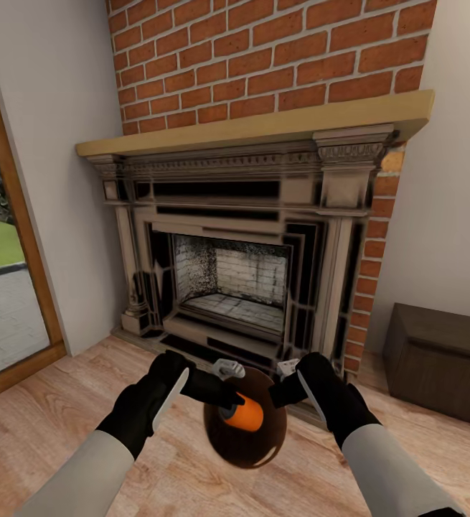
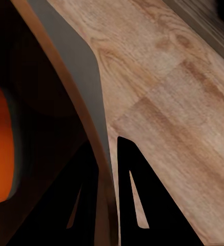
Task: Put the three can of soda from the living room inside the tash can in the kitchen.
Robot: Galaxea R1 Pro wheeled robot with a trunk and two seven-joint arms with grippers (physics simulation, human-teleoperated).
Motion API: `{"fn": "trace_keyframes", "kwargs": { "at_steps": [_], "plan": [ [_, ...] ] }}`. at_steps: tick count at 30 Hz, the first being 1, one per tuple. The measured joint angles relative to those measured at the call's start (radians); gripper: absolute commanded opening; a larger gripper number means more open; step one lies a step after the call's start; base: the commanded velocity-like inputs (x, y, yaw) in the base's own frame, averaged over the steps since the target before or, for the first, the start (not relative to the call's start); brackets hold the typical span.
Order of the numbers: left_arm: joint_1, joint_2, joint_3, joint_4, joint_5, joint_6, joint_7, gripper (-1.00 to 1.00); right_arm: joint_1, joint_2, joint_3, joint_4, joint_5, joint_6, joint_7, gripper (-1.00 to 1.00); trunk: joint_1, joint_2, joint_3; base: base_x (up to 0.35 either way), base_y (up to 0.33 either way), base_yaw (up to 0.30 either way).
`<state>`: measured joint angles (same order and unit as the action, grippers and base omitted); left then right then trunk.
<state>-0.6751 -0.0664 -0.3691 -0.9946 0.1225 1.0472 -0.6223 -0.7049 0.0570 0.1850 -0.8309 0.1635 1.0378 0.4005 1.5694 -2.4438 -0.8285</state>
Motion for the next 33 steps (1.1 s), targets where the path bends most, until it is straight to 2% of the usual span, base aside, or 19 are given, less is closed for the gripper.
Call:
{"fn": "trace_keyframes", "kwargs": {
  "at_steps": [8,13,16,20,24,27,31,33],
  "plan": [
    [0.0,-0.002,0.0,0.025,0.014,0.0,0.006,-1.0,0.0,0.002,0.001,0.023,-0.001,0.0,-0.001,-1.0,0.0,0.0,0.0,0.0,0.0,0.0],
    [0.001,-0.016,0.0,0.029,0.016,0.0,0.053,-1.0,0.0,0.004,0.001,0.017,0.016,-0.003,-0.003,-1.0,0.0,0.0,0.0,0.0,0.0,0.0],
    [0.006,-0.019,-0.002,0.03,0.018,0.0,0.067,-1.0,-0.001,0.004,0.001,0.029,0.012,-0.002,-0.003,-1.0,0.0,0.0,0.0,0.0,0.0,0.0],
    [0.007,-0.023,-0.01,0.03,0.004,0.0,0.073,-1.0,-0.003,0.004,0.001,0.035,0.014,-0.002,-0.003,-1.0,0.0,0.0,0.0,0.0,0.0,0.0],
    [0.009,-0.026,-0.038,0.031,-0.022,0.0,0.08,-1.0,-0.003,0.004,0.002,0.043,0.014,-0.002,-0.002,-1.0,0.0,0.0,0.0,0.0,0.0,0.0],
    [0.012,-0.028,-0.047,0.031,-0.032,-0.002,0.081,-1.0,-0.003,0.004,0.002,0.045,0.013,-0.002,-0.002,-1.0,0.0,0.0,0.0,0.0,0.0,0.0],
    [0.016,-0.032,-0.052,0.031,-0.036,-0.002,0.081,-1.0,-0.003,0.005,0.002,0.023,0.01,-0.001,-0.002,-1.0,0.0,0.0,0.0,0.0,0.0,0.0],
    [0.019,-0.032,-0.058,0.032,-0.052,-0.005,0.083,-1.0,-0.004,0.005,0.001,-0.012,-0.012,0.001,-0.001,-1.0,0.0,0.0,0.0,0.0,0.0,0.0]
  ]
}}
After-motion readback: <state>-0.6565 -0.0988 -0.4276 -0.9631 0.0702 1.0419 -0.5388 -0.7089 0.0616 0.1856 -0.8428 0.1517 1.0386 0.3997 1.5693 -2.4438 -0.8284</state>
